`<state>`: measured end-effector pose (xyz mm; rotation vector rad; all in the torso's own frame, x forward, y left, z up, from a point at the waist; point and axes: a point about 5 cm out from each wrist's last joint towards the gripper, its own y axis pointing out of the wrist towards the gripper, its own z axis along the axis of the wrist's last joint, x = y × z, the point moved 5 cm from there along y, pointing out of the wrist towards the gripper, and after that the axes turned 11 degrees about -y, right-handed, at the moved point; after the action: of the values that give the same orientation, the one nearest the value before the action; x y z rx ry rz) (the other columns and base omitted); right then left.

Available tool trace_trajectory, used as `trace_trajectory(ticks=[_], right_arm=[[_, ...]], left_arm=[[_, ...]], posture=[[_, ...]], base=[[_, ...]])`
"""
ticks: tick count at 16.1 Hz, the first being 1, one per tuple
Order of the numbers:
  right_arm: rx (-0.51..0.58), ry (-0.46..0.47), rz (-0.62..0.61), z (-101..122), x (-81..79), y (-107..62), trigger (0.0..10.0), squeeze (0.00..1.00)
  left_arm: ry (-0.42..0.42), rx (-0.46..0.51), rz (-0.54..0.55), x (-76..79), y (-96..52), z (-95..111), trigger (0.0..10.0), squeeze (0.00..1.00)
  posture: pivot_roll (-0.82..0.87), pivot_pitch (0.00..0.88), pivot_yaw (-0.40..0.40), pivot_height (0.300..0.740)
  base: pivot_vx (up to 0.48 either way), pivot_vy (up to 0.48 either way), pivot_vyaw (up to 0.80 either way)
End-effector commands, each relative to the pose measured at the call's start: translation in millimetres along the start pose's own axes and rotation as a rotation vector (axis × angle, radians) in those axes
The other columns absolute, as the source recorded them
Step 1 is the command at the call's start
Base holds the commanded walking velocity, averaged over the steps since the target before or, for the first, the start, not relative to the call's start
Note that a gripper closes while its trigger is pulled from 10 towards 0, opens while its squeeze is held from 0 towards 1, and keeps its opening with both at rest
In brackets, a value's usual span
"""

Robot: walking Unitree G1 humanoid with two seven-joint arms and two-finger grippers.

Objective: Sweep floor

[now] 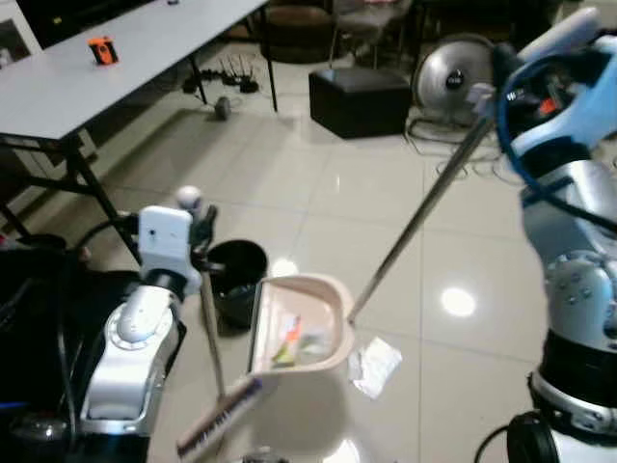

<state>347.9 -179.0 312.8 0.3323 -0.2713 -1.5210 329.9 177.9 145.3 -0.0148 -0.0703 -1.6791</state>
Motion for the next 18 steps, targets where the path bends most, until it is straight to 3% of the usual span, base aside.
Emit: trace_trajectory(ticks=[1, 4, 13, 18], right_arm=[[0.044, -0.007, 0.037, 13.1, -10.0, 2.7, 10.0, 0.0], [0.046, -0.022, 0.055, 13.8, -15.2, 4.8, 10.0, 0.0], [0.07, -0.009, 0.071, 17.9, -19.0, 10.8, 10.0, 0.0], [0.074, -0.016, 0.031, 19.7, -9.5, 8.5, 10.0, 0.0]], left_arm=[[0.038, 0.049, 0.019, -5.6, 1.6, 15.1, 10.0, 0.0], [0.015, 0.083, 0.025, -2.4, 4.5, 20.8, 10.0, 0.0], [0.018, 0.072, 0.051, -6.7, 0.7, 17.6, 10.0, 0.0], [0.013, 0.06, 0.027, -1.0, 2.1, 14.8, 10.0, 0.0]], posture=[[-0.06, 0.01, 0.061, 0.74], [-0.06, 0.011, 0.058, 0.74], [-0.05, 0.006, 0.043, 0.74], [-0.07, 0.006, 0.055, 0.74]], base=[[0.0, 0.0, 0.0], [0.086, 0.0, 0.47], [0.354, 0.0, 0.8], [0.368, 0.0, 0.0]])
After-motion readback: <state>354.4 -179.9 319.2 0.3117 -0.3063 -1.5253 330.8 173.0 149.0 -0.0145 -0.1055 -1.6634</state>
